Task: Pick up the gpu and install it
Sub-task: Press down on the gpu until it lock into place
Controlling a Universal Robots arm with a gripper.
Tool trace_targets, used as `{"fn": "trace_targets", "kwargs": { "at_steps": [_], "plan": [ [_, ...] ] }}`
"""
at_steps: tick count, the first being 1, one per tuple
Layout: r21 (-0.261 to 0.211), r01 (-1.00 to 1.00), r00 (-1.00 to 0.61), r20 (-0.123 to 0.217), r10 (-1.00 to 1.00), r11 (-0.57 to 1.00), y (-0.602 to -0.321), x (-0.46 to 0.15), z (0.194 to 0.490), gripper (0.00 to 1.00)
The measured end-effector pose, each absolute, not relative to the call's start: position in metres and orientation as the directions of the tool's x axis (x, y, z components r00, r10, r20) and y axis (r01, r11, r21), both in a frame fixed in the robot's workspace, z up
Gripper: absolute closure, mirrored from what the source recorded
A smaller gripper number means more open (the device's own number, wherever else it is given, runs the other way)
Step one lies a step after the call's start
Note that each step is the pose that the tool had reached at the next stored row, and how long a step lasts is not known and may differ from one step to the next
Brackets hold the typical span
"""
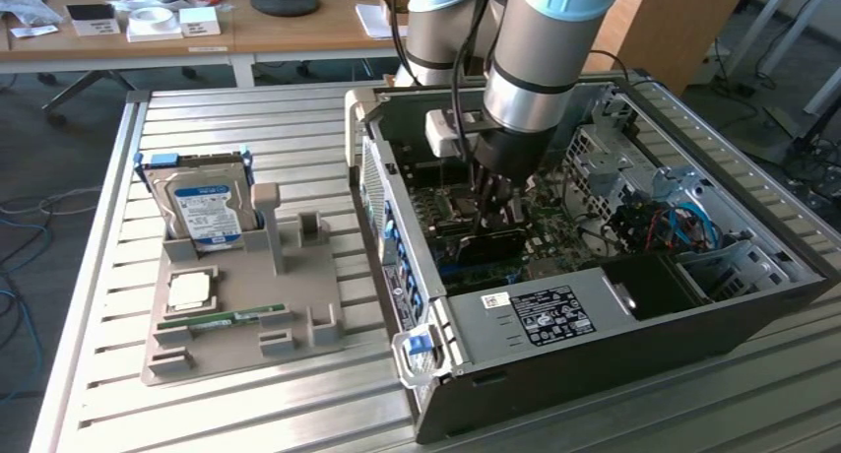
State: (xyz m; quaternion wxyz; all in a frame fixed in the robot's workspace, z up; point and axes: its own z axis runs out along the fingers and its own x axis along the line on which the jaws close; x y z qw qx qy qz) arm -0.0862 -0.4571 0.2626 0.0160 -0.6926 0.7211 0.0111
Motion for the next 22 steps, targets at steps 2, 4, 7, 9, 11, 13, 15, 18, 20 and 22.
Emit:
{"fn": "trace_targets", "kwargs": {
  "at_steps": [2, 4, 7, 9, 11, 13, 15, 18, 20, 22],
  "plan": [
    [-0.006, -0.999, -0.040, -0.038, -0.998, 0.040, -0.4571, -0.0862, 0.2626, 0.89],
    [-0.006, -0.999, -0.040, -0.038, -0.998, 0.040, -0.4571, -0.0862, 0.2625, 0.89],
    [-0.006, -0.999, -0.040, -0.039, -0.998, 0.040, -0.4571, -0.0864, 0.2616, 0.89],
    [-0.006, -0.999, -0.040, -0.038, -0.998, 0.041, -0.4571, -0.0866, 0.2615, 0.89],
    [-0.006, -0.999, -0.040, -0.038, -0.998, 0.040, -0.4571, -0.0866, 0.2615, 0.89],
    [-0.006, -0.999, -0.040, -0.038, -0.998, 0.041, -0.4571, -0.0869, 0.2612, 0.89],
    [-0.006, -0.999, -0.040, -0.038, -0.998, 0.040, -0.4572, -0.0876, 0.2608, 0.89],
    [-0.006, -0.999, -0.040, -0.038, -0.998, 0.040, -0.4572, -0.0877, 0.2607, 0.89],
    [-0.006, -0.999, -0.040, -0.038, -0.998, 0.040, -0.4572, -0.0877, 0.2605, 0.89],
    [-0.006, -0.999, -0.040, -0.038, -0.998, 0.040, -0.4573, -0.0878, 0.2602, 0.89]
  ]
}}
